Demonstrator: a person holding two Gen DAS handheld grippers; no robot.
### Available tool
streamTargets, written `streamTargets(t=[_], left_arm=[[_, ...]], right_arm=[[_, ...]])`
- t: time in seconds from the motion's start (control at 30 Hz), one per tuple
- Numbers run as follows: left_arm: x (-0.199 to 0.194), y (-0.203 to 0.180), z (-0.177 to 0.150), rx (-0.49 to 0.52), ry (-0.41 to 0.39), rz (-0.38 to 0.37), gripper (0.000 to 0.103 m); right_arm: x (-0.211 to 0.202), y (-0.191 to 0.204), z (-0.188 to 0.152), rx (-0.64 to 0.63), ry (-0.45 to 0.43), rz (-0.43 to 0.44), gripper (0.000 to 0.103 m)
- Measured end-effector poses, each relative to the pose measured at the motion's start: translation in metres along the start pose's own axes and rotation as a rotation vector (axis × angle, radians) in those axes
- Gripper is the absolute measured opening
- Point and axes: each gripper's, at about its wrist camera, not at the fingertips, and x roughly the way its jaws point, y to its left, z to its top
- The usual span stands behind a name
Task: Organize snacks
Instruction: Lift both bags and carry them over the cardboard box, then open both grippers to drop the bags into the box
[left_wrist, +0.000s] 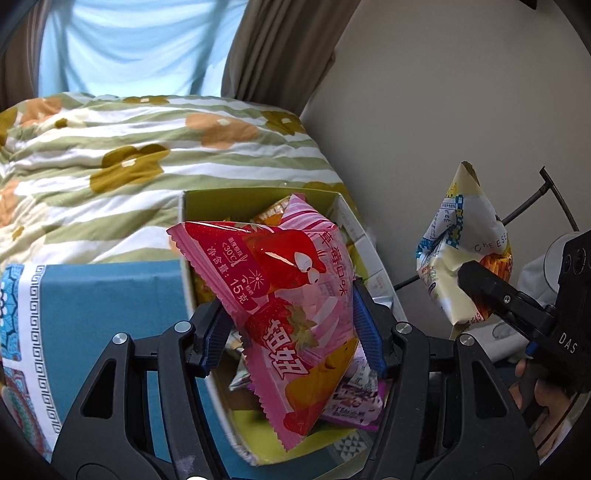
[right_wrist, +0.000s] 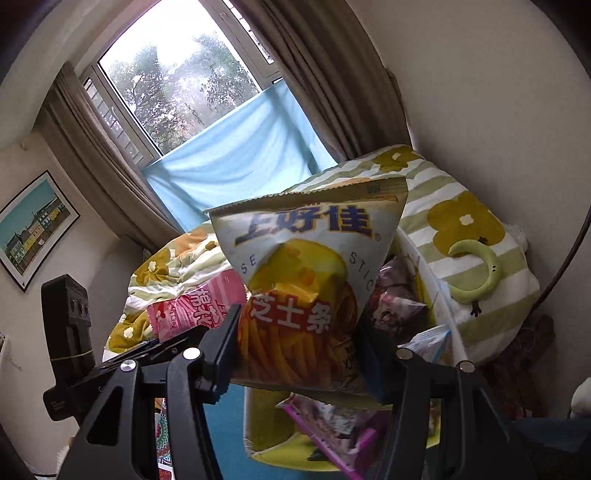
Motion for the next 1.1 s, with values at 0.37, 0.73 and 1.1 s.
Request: streamTargets(t=[0.37,0.73,1.1], left_arm=[[0.012,0.013,-0.024,-0.097,0.027,0.123,0.103],[-0.034,0.024,-0.048,-0.122,-0.002,0.159,0.103],[-0.051,0.025,-0.080,-0.193,-0.004,0.255,0.103]], right_arm=[[0.015,-0.045,0.013,-0.017,0.074,0.013,0.053],[0.028,-0.048,0.027,-0.132,0.133,-0.030,0.053],[0.070,-0.059,0.017,-0.263,0.215,-0.089,0.103]])
